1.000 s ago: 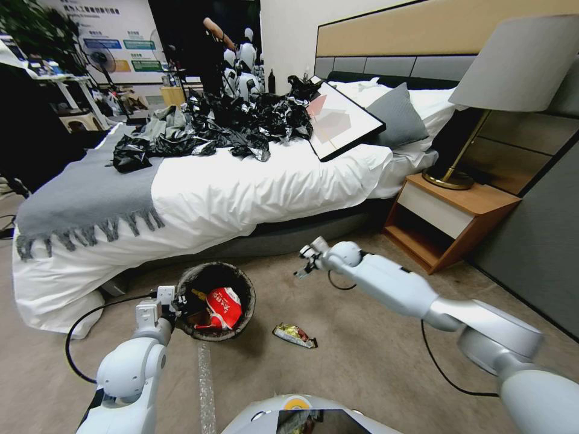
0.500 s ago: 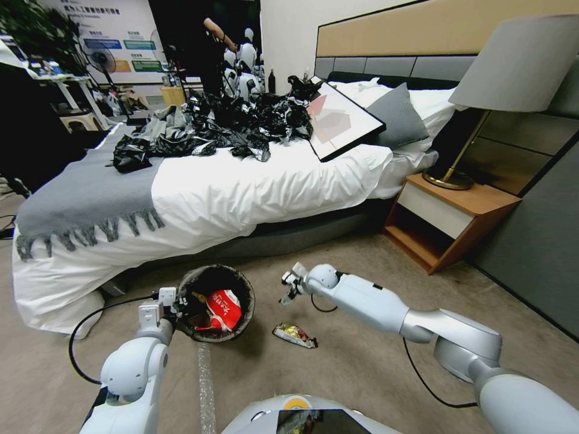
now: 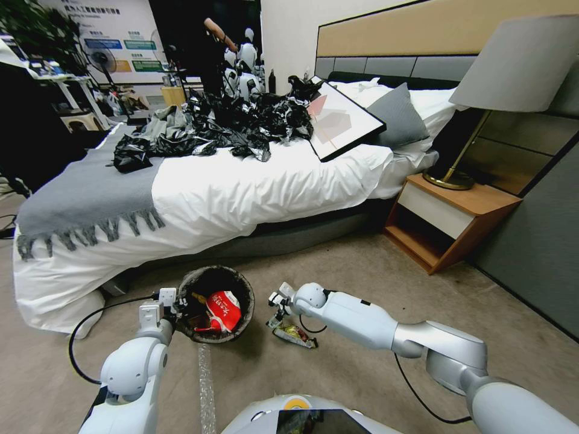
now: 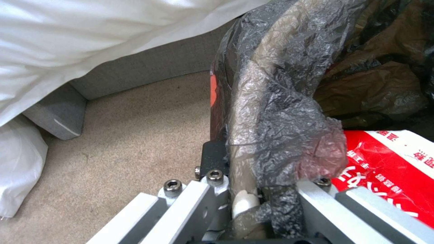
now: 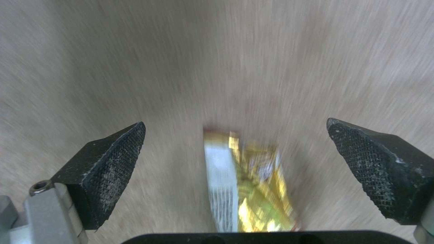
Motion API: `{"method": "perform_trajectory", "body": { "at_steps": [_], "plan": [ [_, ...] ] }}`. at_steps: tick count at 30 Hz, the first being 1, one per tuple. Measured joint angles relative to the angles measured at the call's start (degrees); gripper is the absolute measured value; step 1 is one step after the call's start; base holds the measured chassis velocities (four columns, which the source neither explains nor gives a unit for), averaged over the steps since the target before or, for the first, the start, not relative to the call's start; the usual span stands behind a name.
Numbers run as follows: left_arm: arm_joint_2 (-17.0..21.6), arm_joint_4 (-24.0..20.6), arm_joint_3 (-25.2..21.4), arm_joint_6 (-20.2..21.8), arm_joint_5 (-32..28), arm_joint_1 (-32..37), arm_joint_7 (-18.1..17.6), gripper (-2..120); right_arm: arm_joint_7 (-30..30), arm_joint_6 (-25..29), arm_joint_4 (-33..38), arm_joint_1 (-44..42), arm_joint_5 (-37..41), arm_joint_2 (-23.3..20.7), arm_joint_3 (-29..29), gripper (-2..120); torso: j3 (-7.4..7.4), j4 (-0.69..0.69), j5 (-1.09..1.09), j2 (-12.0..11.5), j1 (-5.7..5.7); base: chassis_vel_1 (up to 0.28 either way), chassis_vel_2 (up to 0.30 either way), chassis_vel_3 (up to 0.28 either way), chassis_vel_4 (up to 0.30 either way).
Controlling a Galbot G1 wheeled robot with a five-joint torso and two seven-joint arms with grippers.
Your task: Pick up the trash bin, then pick up the garbage from the floor and place it into the trash bin.
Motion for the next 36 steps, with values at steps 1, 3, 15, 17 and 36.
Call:
{"method": "perform_trajectory", "body": {
  "at_steps": [1, 3, 15, 17, 36],
  "plan": [
    [-0.05, 0.01, 0.05, 0.00, 0.01, -0.09, 0.01, 0, 0.21, 0.01, -0.67, -0.68, 0.09, 0.01, 0.41, 100, 0.00, 0.00, 0.00, 0.00, 0.00, 0.000, 0.000, 0.000, 0.000],
    [-0.07, 0.06, 0.07, 0.00, 0.03, -0.14, 0.01, 0, 0.38, 0.01, -1.15, -1.25, 0.03, -0.03, 0.67, 100, 0.00, 0.00, 0.01, 0.00, 0.00, 0.000, 0.000, 0.000, 0.000],
    [-0.16, 0.60, 0.05, 0.00, 0.17, -0.36, 0.01, 0, 0.70, 0.02, -1.34, -5.72, -2.50, -3.45, 4.12, 100, 0.00, 0.00, 0.01, 0.00, 0.00, 0.000, 0.000, 0.000, 0.000],
    [-0.19, 0.63, 0.05, 0.00, 0.20, -0.38, 0.01, 0, 0.69, 0.02, -1.35, -6.01, -2.75, -3.52, 4.27, 100, 0.00, 0.01, 0.01, 0.00, 0.00, 0.000, 0.000, 0.000, 0.000],
    [-0.20, 1.31, -0.03, 0.00, 0.27, -0.84, 0.02, 0, 0.01, 0.03, -2.71, -6.34, -5.13, -2.15, 4.00, 56, 0.00, 0.00, 0.00, 0.00, 0.00, 0.000, 0.000, 0.000, 0.000]
  ]
}}
